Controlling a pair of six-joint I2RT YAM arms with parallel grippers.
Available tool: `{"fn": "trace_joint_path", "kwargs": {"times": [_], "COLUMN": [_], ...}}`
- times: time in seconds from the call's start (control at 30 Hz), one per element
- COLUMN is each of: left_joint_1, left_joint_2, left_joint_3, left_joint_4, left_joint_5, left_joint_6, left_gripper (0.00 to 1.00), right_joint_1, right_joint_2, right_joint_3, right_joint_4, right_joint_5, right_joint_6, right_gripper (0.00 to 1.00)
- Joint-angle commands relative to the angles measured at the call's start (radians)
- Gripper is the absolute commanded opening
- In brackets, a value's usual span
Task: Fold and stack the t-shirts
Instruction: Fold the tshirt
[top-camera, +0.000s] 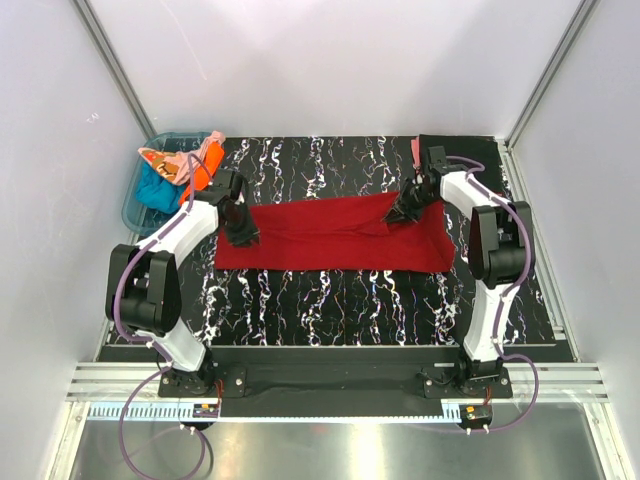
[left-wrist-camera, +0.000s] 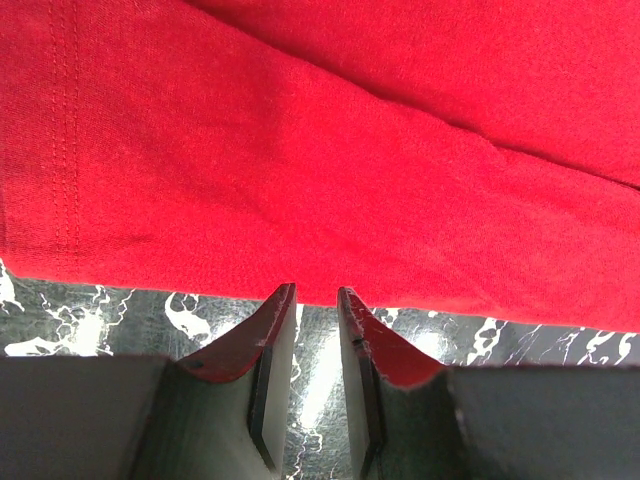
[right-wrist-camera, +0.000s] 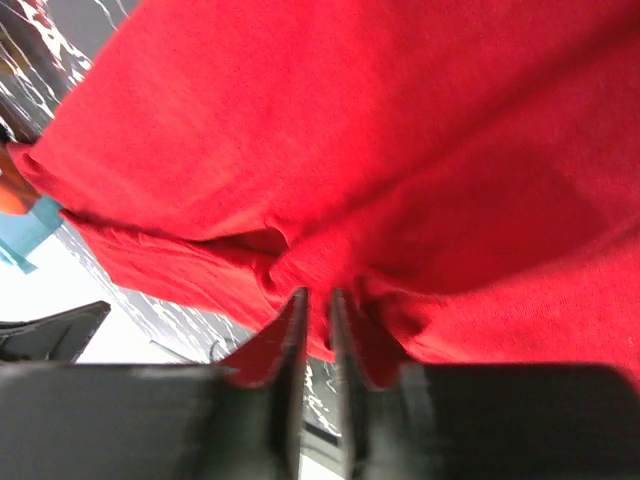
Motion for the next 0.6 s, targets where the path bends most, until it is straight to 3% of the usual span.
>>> {"fn": "trace_joint_path", "kwargs": {"times": [0.0, 0.17, 0.47, 0.53, 0.57], "left_joint_1": [-0.003, -0.002, 0.000, 0.000, -0.002], "left_joint_2": [-0.033, -0.068, -0.064, -0.062, -0.062], "left_joint_3": [0.042, 0.054, 0.064, 0.057, 0.048], "left_joint_4": [0.012, 0.008, -0.002, 0.008, 0.023], "left_joint_5": [-0.036, -0.122, -0.107, -0.093, -0.061], "left_joint_6": [-0.002, -0.014, 0.002, 0.013, 0.027], "left_gripper": [0.28, 0.29, 0.30, 0.31, 0.32], "right_joint_1": [0.009, 0.027, 0.055, 0.053, 0.045], "right_joint_2": [0.028, 0.115, 0.263, 0.209, 0.157], "right_joint_3": [0.089, 0.248, 0.483, 0.453, 0.410], "right_joint_4": [0.003, -0.044, -0.165, -0.191, -0.205], "right_joint_5": [-0.001, -0.014, -0.014, 0.034, 0.102], "right_joint_6": [-0.029, -0.057, -0.069, -0.080, -0.097], "right_gripper": [0.17, 0.14, 0.11, 0.20, 0.32]}}
